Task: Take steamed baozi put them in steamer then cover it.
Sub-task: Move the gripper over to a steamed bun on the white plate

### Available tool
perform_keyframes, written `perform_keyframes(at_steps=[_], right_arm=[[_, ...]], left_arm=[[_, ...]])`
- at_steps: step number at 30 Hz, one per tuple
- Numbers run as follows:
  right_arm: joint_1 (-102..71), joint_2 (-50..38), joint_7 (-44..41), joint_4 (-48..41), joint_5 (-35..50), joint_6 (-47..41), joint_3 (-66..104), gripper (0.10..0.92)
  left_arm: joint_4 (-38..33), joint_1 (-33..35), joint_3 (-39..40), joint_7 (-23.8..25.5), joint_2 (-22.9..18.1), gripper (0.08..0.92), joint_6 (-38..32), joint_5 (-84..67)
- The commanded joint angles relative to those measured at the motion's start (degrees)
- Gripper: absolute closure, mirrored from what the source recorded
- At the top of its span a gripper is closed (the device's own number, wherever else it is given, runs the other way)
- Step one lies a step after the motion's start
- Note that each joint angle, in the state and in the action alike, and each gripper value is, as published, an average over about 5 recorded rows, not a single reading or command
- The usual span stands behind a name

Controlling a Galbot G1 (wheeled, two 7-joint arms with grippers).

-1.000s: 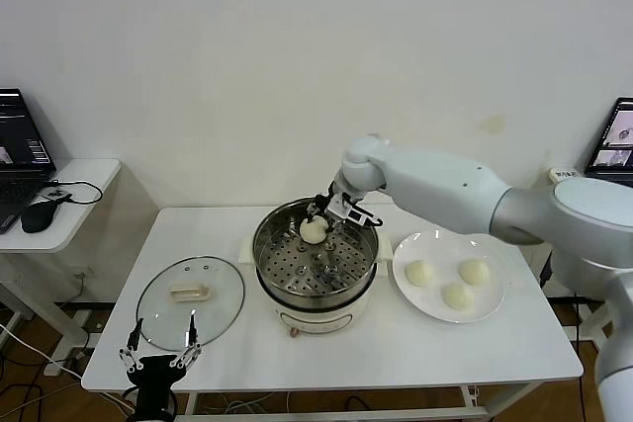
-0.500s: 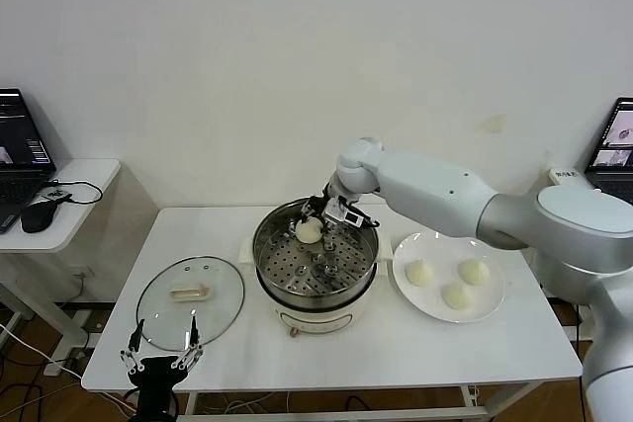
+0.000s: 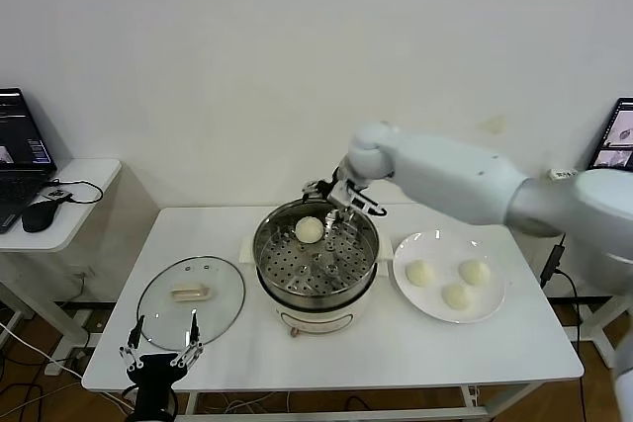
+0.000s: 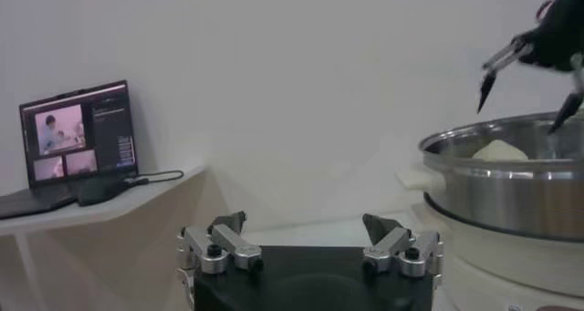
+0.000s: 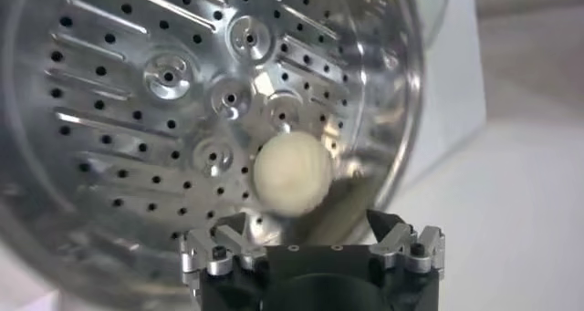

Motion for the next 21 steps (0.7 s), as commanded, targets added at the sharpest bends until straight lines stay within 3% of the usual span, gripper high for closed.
perform_keyframes(at_steps=[1, 6, 11, 21], right_arm=[[9.52, -17.36, -3.92, 17.70, 14.14, -25.23, -1.39, 0.202], [9.31, -29.23, -3.58, 25.48, 15.57, -29.71, -1.45, 0.203], [5.12, -36.90, -2.93, 27.56, 12.77, -30.18, -1.37, 0.202], [-10.01, -37.79, -2.50, 21.51, 8.56, -29.51, 5.56, 0.202]], left_arm=[[-0.62, -0.32, -0.02, 0.05, 0.72, 0.177, 0.46, -0.39], [-0.33, -1.21, -0.01, 0.19, 1.66, 0.177, 0.95, -0.68], [0.30, -2.10, -0.09, 0.27, 2.35, 0.177, 1.08, -0.26], [2.33, -2.97, -0.86, 0.48, 3.07, 0.177, 1.01, 0.07]])
